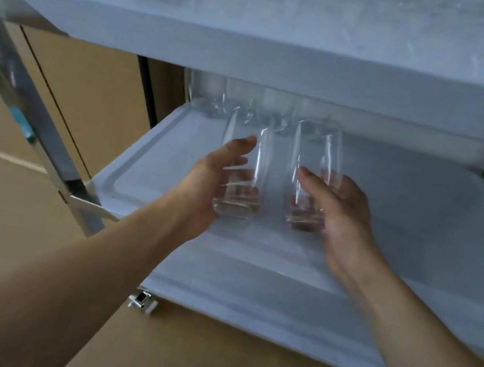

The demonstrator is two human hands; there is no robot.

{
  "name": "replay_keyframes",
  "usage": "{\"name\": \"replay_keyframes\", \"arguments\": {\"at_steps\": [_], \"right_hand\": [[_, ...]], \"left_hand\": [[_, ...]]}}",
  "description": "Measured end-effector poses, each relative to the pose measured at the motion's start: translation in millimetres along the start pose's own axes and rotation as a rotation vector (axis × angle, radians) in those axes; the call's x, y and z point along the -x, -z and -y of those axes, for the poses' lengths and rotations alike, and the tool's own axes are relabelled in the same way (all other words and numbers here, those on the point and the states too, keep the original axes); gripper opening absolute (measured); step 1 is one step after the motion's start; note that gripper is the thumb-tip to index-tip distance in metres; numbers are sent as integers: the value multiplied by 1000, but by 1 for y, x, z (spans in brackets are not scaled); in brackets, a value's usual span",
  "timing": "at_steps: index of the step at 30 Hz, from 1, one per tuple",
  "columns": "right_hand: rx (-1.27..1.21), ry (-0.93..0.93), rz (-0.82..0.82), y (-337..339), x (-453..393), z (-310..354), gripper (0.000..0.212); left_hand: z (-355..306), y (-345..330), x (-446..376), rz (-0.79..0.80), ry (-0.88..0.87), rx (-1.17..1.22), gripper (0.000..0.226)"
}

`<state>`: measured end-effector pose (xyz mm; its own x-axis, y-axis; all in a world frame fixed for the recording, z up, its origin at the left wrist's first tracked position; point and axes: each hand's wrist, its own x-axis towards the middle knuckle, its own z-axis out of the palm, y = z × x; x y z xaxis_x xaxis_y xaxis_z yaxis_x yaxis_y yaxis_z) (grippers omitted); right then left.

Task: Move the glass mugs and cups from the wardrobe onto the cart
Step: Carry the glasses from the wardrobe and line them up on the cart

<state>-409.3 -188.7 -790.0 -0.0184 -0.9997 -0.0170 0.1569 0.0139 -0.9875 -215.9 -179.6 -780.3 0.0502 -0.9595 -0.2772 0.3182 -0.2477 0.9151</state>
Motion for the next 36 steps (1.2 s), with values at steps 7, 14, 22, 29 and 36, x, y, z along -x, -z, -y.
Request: {"name": "replay_keyframes", "arguments": {"at_steps": [7, 14, 22, 29, 36], "right_hand": [[-26, 91, -64, 22, -5, -8, 77], [67, 228, -109, 45, -18, -11, 80], [170, 312, -167, 74, -36, -4, 79], [304, 365, -184, 78, -65, 0, 84], [393, 389, -286, 68, -126, 12, 90]], "left_hand": [[11, -23, -17, -29, -198, -25, 73], [26, -46, -25, -30, -279, -91, 67], [33, -76, -40, 11, -381, -71, 69], [46, -69, -50, 93, -468, -56, 85], [51, -70, -51, 128, -518, -139, 85]]}}
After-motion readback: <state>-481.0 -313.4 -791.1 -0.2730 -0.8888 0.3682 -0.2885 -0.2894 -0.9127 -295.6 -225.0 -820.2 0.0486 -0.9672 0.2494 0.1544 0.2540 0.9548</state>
